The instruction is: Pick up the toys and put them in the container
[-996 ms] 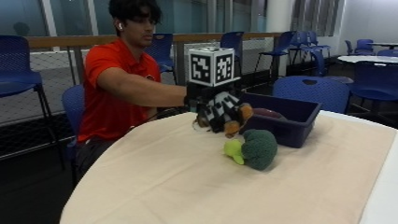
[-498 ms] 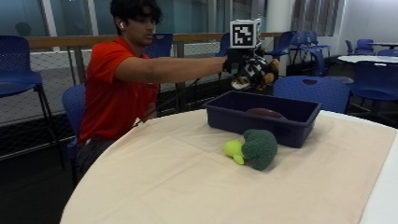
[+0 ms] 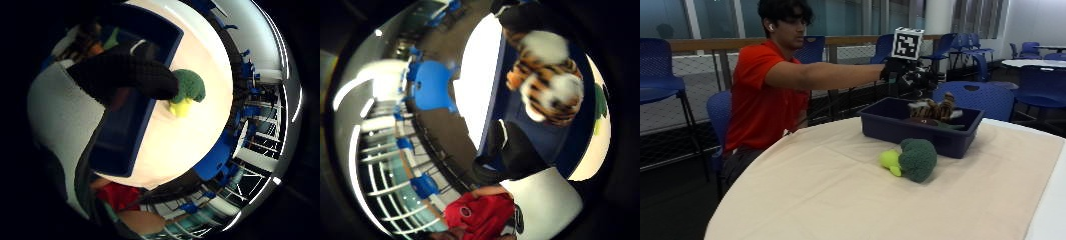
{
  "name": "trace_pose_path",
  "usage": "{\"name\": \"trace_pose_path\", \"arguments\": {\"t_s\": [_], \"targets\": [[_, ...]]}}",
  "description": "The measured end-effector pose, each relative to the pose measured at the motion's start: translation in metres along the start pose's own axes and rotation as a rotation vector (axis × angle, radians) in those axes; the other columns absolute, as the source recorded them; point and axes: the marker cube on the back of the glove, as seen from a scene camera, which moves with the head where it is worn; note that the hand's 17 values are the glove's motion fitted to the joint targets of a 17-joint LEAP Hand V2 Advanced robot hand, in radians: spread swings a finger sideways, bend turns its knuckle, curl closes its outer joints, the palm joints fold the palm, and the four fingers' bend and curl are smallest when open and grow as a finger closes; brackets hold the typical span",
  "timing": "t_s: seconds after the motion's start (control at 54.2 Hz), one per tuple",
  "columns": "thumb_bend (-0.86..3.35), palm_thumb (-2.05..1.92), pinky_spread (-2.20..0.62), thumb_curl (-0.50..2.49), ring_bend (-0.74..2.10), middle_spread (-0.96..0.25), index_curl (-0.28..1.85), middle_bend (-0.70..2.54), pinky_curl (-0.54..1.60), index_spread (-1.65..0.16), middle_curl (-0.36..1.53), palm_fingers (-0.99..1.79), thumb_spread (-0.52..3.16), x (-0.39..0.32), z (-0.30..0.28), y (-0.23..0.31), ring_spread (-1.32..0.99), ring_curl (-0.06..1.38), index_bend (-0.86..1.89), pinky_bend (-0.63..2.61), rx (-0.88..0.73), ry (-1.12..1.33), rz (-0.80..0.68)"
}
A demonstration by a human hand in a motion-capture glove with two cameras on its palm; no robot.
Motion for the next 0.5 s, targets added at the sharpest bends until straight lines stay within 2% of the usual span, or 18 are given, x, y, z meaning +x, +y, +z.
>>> {"name": "trace_pose_path", "arguments": {"t_s": [0.092,0.258,0.498], "targets": [[-0.04,0.21,-0.09,0.77,0.47,-0.14,0.7,0.08,0.48,-0.49,0.31,-0.13,1.16,0.008,-0.004,0.007,-0.16,0.4,0.17,1.32,0.009,-0.055,-0.026],[-0.04,0.11,0.02,0.63,0.33,-0.08,0.62,0.08,0.47,-0.49,0.25,-0.19,1.24,0.051,-0.003,0.016,-0.01,0.33,0.16,1.37,0.064,-0.036,0.102],[-0.02,0.04,0.09,0.5,0.23,-0.05,0.5,0.08,0.43,-0.44,0.2,-0.23,1.27,0.125,0.021,0.03,0.08,0.31,0.13,1.36,0.047,-0.104,0.243]]}}
